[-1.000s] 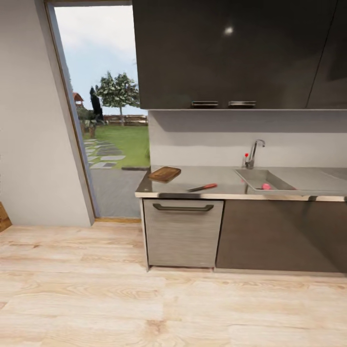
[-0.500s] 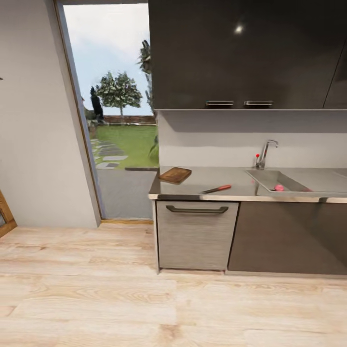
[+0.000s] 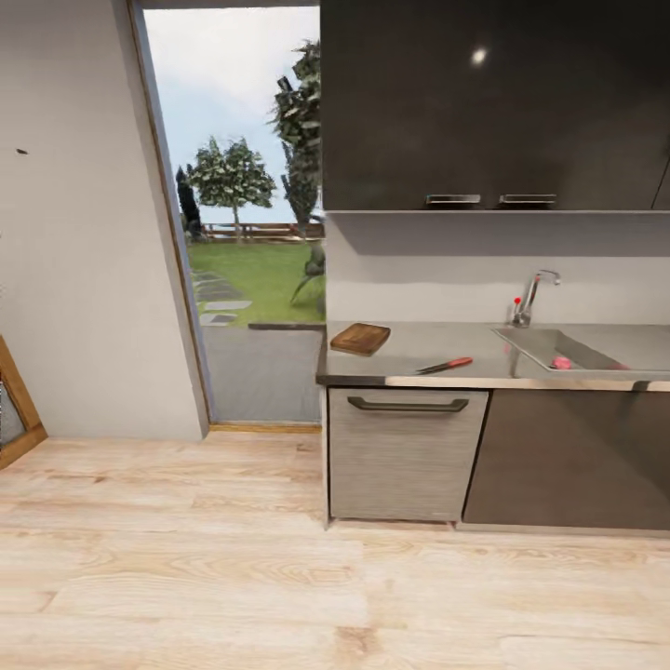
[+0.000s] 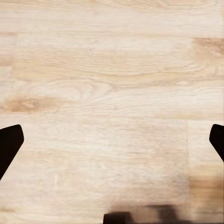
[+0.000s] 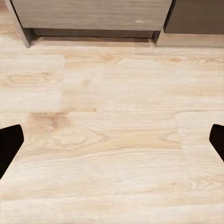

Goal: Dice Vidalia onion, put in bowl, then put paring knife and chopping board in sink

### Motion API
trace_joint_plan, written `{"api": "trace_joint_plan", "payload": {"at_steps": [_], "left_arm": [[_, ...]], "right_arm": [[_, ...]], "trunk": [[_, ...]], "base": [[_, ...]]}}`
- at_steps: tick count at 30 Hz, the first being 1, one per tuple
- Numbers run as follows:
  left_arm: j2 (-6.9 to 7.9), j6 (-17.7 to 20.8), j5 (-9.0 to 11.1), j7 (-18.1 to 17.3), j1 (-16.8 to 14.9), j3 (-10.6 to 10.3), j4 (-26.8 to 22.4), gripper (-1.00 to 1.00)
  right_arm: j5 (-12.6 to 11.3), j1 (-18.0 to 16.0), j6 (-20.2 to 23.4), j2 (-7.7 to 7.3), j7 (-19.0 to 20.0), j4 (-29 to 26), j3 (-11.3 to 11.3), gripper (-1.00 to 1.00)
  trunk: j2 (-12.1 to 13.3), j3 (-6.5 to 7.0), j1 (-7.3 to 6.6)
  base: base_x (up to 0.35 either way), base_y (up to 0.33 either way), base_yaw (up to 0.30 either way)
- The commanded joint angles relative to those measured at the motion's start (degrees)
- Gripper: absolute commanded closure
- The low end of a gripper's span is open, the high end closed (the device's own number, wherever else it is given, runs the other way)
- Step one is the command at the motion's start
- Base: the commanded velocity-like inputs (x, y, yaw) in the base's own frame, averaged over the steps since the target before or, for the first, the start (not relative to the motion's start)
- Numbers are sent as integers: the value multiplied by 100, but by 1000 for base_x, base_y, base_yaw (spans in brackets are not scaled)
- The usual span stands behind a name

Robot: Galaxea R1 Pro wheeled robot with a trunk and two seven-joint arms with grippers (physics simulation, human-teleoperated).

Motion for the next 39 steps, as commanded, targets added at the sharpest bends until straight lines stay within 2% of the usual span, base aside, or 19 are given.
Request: {"api": "trace_joint_plan", "payload": {"at_steps": [1, 11, 31, 39], "left_arm": [[0, -11, 3, 4, 1, 0, -2, -100], [1, -11, 3, 4, 1, 0, 2, -100], [1, -11, 4, 5, 1, 0, 3, -100], [50, -11, 11, 9, 1, 1, -7, -100]], "right_arm": [[4, -3, -15, 7, -22, 2, 0, -100], [-8, -3, -15, 26, -17, 8, 0, -100], [-9, -3, -15, 26, -16, 20, 0, -100], [-9, -3, -24, 34, -24, 104, 0, -100]], "trunk": [[-3, -5, 0], [-3, 24, 0], [-3, 154, 0], [-3, 206, 0]], "base": [[0, 291, 0], [0, 292, -77], [0, 292, -194], [0, 293, -197]]}}
